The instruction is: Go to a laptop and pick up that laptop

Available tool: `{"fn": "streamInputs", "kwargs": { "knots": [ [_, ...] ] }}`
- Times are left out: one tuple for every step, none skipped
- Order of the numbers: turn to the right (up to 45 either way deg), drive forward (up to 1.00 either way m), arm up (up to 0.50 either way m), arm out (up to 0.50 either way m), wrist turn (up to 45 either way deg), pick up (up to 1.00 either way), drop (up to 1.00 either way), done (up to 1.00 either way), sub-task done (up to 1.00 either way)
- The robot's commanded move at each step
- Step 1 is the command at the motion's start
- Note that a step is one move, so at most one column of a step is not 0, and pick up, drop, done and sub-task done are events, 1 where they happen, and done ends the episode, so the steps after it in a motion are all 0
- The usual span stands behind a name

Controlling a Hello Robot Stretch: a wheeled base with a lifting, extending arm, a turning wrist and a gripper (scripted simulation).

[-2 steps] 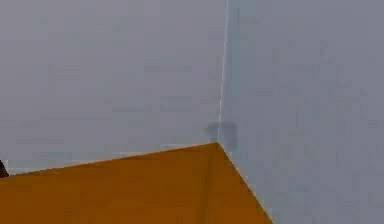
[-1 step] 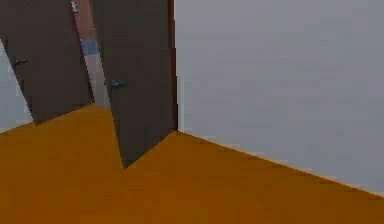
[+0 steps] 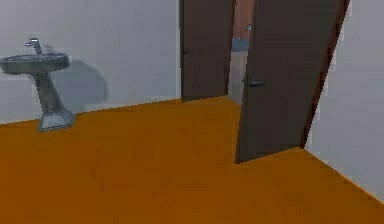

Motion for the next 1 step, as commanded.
{"fn": "streamInputs", "kwargs": {
  "knots": [
    [0.0,1.00,0.00,0.00,0.0,0.00,0.00,0.00,0.00]
  ]
}}
